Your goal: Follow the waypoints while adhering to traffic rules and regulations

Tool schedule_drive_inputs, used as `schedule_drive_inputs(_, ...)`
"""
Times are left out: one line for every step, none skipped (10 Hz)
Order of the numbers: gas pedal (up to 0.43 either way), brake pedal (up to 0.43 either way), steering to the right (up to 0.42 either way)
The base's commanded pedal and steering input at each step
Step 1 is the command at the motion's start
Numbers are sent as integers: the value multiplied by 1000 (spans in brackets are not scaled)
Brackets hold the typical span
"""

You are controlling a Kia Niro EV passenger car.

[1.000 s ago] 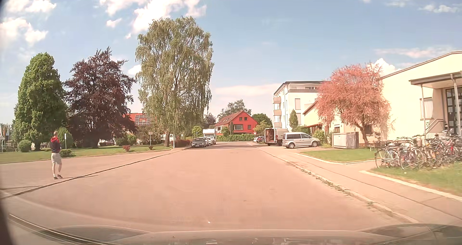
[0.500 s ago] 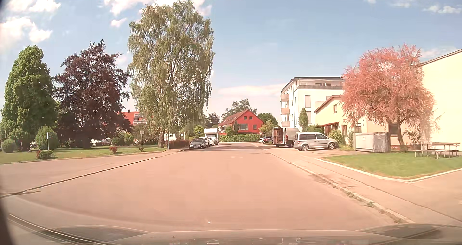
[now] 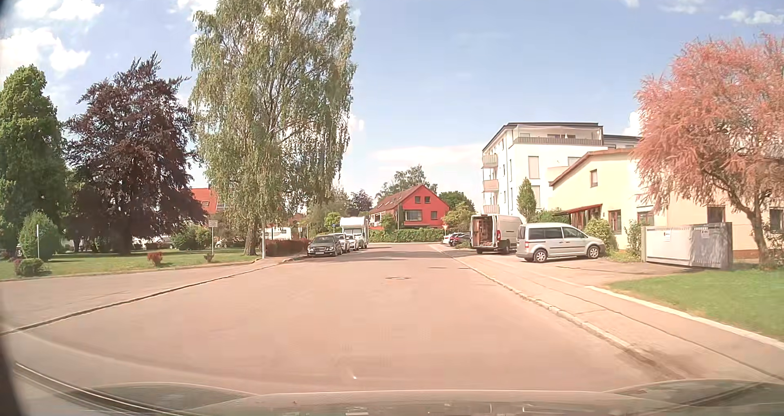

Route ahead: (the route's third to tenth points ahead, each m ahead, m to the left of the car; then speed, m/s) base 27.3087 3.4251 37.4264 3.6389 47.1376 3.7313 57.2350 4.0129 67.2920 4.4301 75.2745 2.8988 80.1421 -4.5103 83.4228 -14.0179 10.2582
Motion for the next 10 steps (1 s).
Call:
schedule_drive_inputs(67,18,-3)
schedule_drive_inputs(67,18,-3)
schedule_drive_inputs(67,18,0)
schedule_drive_inputs(67,18,3)
schedule_drive_inputs(59,18,5)
schedule_drive_inputs(39,18,4)
schedule_drive_inputs(8,18,1)
schedule_drive_inputs(8,18,-1)
schedule_drive_inputs(8,18,-1)
schedule_drive_inputs(20,18,-1)
